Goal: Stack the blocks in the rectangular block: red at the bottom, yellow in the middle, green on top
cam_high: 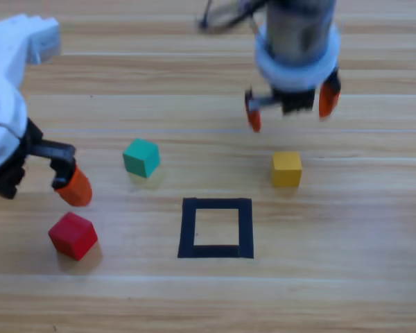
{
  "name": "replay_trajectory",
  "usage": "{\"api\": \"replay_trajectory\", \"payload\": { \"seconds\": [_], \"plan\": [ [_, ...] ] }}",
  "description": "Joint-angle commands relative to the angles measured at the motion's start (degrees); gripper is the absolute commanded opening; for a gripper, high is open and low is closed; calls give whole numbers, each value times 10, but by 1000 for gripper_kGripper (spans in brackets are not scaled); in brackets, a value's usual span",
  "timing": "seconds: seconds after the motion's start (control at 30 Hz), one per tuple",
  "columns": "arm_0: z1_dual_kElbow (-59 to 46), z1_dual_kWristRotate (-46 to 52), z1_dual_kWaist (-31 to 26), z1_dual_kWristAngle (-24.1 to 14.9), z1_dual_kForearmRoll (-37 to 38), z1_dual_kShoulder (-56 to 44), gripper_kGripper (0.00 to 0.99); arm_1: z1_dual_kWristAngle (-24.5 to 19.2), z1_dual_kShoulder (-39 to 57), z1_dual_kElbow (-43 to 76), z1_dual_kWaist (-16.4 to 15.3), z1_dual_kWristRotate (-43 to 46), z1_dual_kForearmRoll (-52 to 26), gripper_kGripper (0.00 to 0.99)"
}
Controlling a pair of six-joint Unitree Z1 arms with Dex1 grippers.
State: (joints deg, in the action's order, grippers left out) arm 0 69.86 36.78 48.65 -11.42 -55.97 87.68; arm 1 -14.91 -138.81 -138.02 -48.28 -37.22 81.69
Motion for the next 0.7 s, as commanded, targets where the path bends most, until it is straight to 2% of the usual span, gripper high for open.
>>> {"api": "replay_trajectory", "payload": {
  "seconds": [0.03,0.23,0.43,0.7],
  "plan": [
    [-25,16,4,6,1,47,980,18,-108,-9,28,-8,18,985],
    [-65,16,1,5,53,70,973,29,-132,-28,35,-9,15,983],
    [-110,0,-14,12,113,92,971,59,-162,-46,46,-3,13,977],
    [-136,-35,-54,24,175,125,959,91,-174,-45,55,6,8,908]
  ]
}}
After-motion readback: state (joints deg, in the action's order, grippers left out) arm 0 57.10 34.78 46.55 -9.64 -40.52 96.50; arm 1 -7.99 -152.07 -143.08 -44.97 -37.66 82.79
